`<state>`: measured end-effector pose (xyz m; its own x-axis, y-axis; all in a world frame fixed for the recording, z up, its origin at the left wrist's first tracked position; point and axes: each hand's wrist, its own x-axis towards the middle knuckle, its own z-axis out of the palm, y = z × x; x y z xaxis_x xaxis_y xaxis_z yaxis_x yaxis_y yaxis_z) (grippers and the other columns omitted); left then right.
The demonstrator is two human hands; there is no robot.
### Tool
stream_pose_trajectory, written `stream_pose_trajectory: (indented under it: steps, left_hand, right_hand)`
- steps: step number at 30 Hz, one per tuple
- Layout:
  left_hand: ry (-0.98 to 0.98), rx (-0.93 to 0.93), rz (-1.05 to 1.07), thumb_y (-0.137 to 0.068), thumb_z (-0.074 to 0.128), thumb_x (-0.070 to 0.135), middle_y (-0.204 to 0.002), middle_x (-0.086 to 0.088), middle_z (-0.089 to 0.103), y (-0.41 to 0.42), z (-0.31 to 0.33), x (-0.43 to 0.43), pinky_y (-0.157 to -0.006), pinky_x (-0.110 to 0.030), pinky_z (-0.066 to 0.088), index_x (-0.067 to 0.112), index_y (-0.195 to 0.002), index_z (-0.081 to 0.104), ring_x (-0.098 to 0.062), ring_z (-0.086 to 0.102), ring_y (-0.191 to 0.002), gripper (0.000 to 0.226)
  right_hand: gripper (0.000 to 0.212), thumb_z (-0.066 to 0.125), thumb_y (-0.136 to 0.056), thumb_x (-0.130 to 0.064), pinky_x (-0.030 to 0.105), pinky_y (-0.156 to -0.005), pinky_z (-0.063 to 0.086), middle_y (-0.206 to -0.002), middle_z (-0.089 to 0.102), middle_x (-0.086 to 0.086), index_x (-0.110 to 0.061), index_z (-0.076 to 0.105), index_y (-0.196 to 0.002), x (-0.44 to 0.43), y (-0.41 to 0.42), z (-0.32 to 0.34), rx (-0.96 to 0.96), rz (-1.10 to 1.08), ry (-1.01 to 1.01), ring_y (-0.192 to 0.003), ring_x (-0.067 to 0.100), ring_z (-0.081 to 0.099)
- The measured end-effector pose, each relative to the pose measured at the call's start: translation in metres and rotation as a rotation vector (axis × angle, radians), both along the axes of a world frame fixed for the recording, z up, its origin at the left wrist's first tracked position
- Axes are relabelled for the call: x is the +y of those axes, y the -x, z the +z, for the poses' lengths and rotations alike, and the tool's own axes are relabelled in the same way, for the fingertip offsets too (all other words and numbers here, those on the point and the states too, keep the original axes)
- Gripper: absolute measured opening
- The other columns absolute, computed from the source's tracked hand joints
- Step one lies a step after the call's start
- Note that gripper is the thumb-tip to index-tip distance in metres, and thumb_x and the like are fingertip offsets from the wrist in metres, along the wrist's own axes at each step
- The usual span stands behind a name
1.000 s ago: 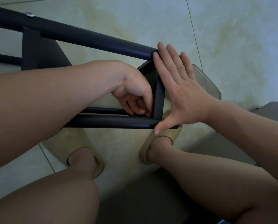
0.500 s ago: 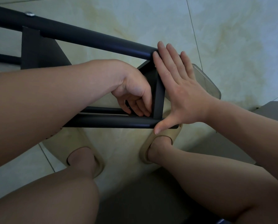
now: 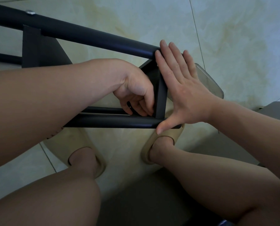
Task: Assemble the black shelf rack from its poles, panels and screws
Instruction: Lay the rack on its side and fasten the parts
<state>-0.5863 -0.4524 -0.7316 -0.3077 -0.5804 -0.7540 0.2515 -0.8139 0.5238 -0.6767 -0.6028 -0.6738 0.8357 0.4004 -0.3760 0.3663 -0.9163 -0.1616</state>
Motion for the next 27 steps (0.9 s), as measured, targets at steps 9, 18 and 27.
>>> stream_pose_trajectory:
  steps: [9, 18, 27]
  left_hand:
    - [-0.054, -0.044, 0.006, -0.093, 0.059, 0.014, -0.081, 0.008, 0.071, -0.002, 0.004, -0.007, -0.105, -0.040, 0.041, 0.020, -0.096, 0.069, -0.013, 0.061, -0.097, 0.012]
    - [0.004, 0.011, 0.085, -0.093, 0.060, 0.010, -0.099, 0.006, 0.074, 0.033, 0.009, -0.035, -0.104, -0.046, 0.041, 0.020, -0.101, 0.070, -0.017, 0.064, -0.117, 0.016]
    - [-0.051, -0.006, -0.135, -0.096, 0.061, 0.027, -0.081, 0.015, 0.076, 0.025, 0.008, -0.061, -0.096, -0.039, 0.042, 0.027, -0.091, 0.071, -0.008, 0.062, -0.102, 0.011]
  right_hand:
    - [0.155, 0.035, -0.056, -0.108, 0.054, -0.126, -0.006, -0.168, -0.007, 0.022, 0.000, -0.001, -0.160, -0.011, -0.011, 0.003, -0.009, 0.052, 0.035, -0.156, 0.037, -0.010]
    - [0.149, 0.040, -0.059, -0.103, 0.055, -0.126, 0.001, -0.168, -0.002, 0.023, 0.001, 0.007, -0.161, -0.047, 0.030, 0.009, -0.031, 0.015, 0.104, -0.156, 0.040, -0.003]
    - [0.148, 0.036, -0.060, -0.104, 0.058, -0.124, 0.000, -0.167, 0.000, 0.025, 0.002, 0.010, -0.160, -0.060, 0.040, 0.001, -0.042, -0.007, 0.071, -0.156, 0.040, -0.004]
